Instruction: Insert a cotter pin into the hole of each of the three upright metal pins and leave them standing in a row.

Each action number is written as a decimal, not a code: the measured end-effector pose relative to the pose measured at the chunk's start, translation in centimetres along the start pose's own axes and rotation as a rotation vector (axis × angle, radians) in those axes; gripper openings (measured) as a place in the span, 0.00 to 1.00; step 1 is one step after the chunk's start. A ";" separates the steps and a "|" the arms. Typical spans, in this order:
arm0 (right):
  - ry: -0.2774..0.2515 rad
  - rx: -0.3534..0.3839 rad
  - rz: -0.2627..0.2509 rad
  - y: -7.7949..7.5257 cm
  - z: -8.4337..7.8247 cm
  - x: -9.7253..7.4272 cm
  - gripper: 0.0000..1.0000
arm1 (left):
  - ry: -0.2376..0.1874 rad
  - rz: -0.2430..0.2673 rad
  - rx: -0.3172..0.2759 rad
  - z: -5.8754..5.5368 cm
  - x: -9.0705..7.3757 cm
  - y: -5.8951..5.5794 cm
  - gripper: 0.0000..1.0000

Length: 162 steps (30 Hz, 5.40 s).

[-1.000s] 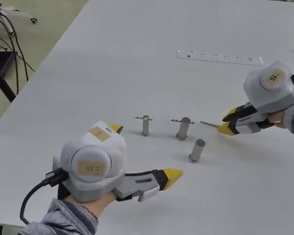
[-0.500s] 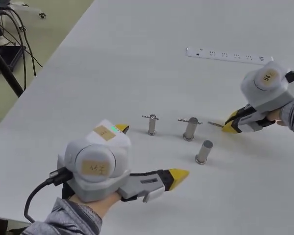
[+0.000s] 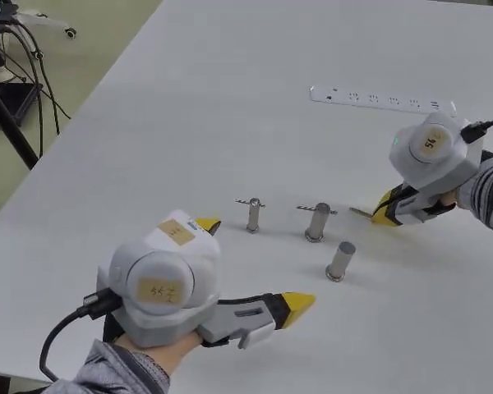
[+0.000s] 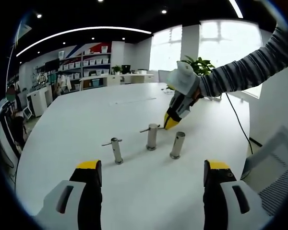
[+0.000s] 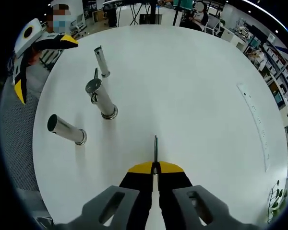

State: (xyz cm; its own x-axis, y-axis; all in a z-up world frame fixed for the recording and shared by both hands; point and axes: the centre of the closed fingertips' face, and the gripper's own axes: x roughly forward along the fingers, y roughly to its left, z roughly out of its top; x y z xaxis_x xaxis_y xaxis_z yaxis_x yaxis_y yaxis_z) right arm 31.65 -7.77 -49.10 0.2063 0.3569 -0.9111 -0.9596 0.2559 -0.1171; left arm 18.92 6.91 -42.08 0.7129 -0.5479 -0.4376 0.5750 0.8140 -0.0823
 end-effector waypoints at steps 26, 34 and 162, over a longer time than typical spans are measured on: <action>-0.194 -0.148 -0.094 4.8 2.1 -7.2 0.00 | 0.026 -0.109 0.051 1.8 0.2 -2.6 0.66; -0.220 -0.240 -0.093 7.5 3.5 -8.1 0.00 | 0.034 -0.136 0.018 2.2 0.3 -3.0 0.59; -0.177 -0.305 -0.108 9.6 0.0 -6.9 0.00 | 0.003 -0.171 0.186 1.1 5.8 -5.4 0.32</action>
State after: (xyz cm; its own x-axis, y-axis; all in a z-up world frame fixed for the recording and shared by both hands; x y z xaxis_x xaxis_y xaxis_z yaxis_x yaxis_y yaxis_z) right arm 20.99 -7.75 -43.96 0.3135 0.4994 -0.8077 -0.9380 0.0304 -0.3453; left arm 20.36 -0.91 -43.16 0.5979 -0.6739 -0.4340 0.7515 0.6597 0.0110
